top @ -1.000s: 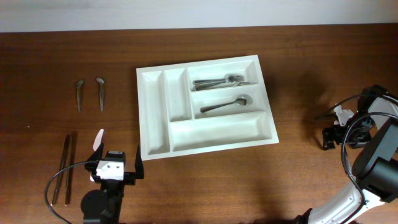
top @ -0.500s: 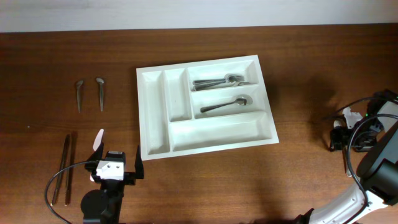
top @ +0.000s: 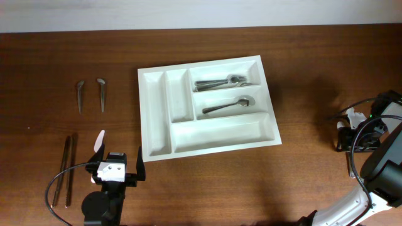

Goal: Pack container
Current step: 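Lower the right gripper onto the spoon handle and close it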

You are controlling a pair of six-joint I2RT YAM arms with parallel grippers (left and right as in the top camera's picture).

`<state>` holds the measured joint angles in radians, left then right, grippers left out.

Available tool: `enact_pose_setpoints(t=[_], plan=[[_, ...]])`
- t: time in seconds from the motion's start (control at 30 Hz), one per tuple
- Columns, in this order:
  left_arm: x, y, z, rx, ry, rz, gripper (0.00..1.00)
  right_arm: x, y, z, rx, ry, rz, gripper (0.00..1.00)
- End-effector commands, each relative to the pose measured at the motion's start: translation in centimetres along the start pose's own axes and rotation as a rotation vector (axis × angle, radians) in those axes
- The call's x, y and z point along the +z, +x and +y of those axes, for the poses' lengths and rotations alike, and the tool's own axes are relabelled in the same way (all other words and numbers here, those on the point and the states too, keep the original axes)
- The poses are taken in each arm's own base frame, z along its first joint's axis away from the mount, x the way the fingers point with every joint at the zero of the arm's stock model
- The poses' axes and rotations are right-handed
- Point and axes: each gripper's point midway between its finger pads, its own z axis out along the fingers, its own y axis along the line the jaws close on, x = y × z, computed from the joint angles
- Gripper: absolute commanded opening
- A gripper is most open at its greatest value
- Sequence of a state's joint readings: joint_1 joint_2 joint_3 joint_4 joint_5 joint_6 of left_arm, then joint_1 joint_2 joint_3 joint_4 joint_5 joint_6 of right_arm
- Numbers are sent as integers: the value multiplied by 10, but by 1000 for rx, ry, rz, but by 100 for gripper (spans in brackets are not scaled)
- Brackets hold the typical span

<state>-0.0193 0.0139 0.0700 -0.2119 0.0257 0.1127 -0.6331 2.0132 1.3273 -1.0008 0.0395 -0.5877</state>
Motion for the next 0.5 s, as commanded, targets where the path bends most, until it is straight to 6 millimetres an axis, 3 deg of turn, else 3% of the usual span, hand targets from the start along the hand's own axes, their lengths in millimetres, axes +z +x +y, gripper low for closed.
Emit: enact_pose_setpoints(t=[0.0, 0.1, 0.47], plan=[[0, 1, 0, 15, -1, -4, 99, 4, 0, 4, -5, -14, 5, 48], [0, 1, 0, 15, -1, -4, 99, 4, 0, 4, -5, -12, 4, 41], [0, 1, 0, 15, -1, -4, 99, 4, 2, -2, -4, 19, 18, 41]])
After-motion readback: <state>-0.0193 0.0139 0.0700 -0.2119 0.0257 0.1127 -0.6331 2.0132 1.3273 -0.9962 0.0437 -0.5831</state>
